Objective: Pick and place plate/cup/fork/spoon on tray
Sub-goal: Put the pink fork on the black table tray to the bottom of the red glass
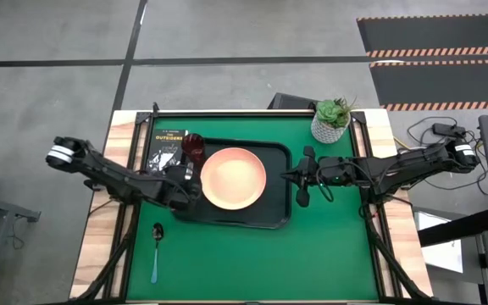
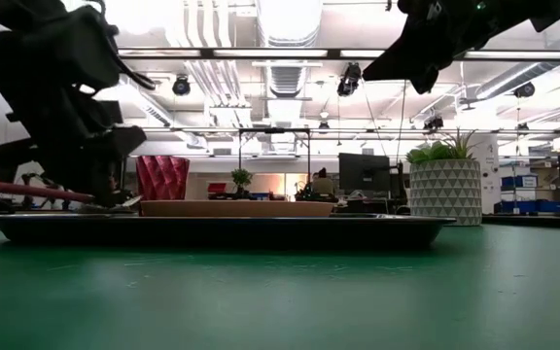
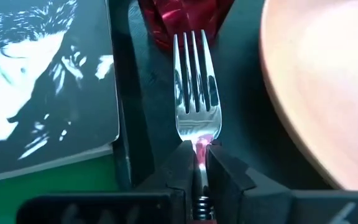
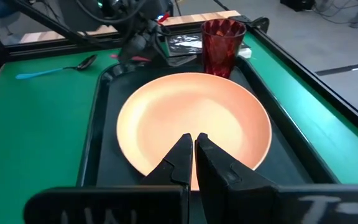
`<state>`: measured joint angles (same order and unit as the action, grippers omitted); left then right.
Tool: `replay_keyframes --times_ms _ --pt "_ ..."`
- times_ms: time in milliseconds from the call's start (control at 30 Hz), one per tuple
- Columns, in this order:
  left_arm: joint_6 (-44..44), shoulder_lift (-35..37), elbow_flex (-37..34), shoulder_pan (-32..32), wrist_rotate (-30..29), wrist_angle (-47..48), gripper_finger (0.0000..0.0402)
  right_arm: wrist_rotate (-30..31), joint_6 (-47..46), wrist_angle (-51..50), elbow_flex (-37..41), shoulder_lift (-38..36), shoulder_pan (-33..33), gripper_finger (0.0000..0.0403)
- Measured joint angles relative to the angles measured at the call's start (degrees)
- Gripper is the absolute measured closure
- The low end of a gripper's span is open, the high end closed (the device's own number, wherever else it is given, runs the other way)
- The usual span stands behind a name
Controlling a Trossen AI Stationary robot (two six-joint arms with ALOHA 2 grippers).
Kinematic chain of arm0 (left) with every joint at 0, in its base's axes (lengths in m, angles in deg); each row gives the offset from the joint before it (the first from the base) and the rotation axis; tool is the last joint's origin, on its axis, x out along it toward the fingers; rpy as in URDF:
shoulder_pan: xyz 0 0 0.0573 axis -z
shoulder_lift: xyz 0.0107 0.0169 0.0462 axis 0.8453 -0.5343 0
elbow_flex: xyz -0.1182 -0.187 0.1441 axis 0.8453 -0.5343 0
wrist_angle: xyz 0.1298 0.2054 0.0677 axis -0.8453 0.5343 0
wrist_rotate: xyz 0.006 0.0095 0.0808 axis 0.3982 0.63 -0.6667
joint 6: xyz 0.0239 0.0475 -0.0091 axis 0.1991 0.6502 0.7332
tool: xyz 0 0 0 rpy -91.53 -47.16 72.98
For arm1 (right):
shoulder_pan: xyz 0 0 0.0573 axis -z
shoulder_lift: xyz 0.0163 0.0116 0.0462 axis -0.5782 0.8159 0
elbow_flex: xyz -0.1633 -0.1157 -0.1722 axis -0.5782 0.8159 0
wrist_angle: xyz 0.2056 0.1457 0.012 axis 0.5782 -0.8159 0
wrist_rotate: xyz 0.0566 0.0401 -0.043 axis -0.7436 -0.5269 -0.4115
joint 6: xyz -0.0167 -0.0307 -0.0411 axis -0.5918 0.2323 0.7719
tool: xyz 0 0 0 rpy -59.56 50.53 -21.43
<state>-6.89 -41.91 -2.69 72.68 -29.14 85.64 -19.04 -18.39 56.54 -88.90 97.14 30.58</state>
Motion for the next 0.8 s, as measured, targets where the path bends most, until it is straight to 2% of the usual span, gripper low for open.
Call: replay_keyframes --times_ms 433,800 --pt "1.2 -1.66 0.02 -1.39 0.06 -2.46 0.0354 -0.07 -0.01 -0.11 0.0 0.0 -0.01 0.0394" --pt "16.67 -2.07 3.17 -1.62 0.0 -7.13 0.0354 -0.06 0.1 -0.19 0.0 0.0 -0.01 0.0394"
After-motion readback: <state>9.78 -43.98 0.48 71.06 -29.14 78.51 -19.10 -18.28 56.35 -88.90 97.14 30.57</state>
